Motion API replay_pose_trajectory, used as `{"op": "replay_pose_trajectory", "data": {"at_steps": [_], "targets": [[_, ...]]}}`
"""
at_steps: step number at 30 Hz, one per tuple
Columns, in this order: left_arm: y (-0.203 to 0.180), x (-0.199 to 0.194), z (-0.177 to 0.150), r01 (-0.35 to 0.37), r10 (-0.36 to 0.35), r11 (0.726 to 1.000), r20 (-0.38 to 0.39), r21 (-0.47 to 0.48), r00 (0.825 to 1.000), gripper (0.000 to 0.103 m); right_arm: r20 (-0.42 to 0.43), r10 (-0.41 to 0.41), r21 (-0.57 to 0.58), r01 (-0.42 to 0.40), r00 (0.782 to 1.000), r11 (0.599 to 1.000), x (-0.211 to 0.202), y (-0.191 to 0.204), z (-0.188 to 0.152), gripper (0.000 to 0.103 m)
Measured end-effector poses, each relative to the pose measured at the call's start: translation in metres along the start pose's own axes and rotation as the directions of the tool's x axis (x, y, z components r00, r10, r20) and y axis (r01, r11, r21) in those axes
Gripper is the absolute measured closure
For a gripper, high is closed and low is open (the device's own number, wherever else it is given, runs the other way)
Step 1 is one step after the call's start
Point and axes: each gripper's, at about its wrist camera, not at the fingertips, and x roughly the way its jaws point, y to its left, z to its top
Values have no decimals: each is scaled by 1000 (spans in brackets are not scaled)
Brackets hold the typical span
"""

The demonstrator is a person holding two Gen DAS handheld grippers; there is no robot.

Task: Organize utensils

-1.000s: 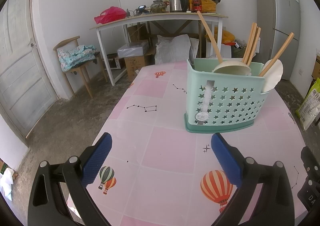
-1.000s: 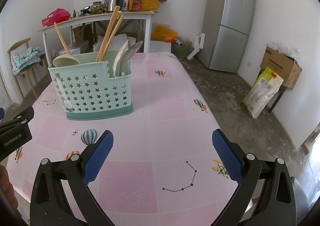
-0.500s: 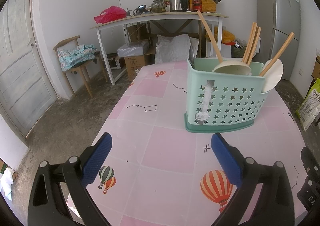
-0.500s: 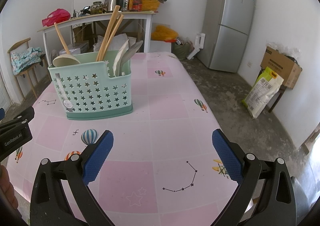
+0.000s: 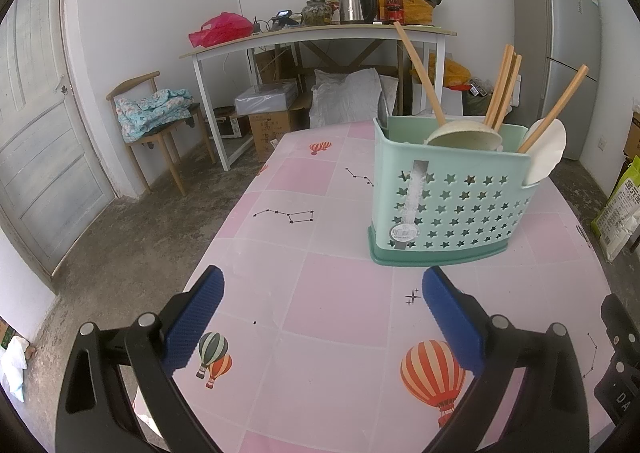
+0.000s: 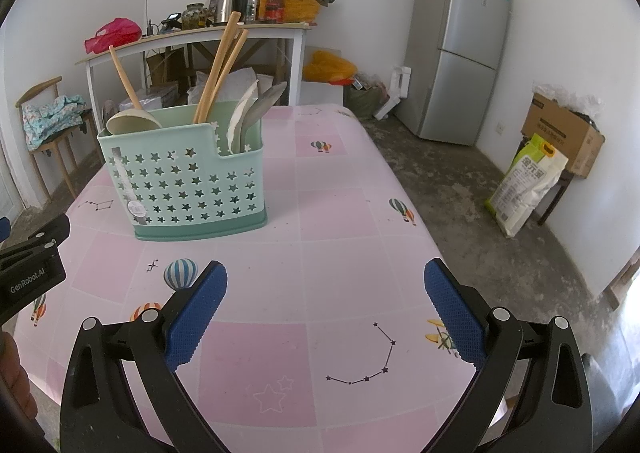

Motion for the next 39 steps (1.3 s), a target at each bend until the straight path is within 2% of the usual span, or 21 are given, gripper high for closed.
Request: {"op": "replay_pose_trajectory", "data": {"at_steps": [39], "targets": [[3, 0, -1, 1, -1, 1000, -1, -3, 1000, 6, 1, 4, -1, -4, 1000, 1000, 1, 4, 1, 8]]}}
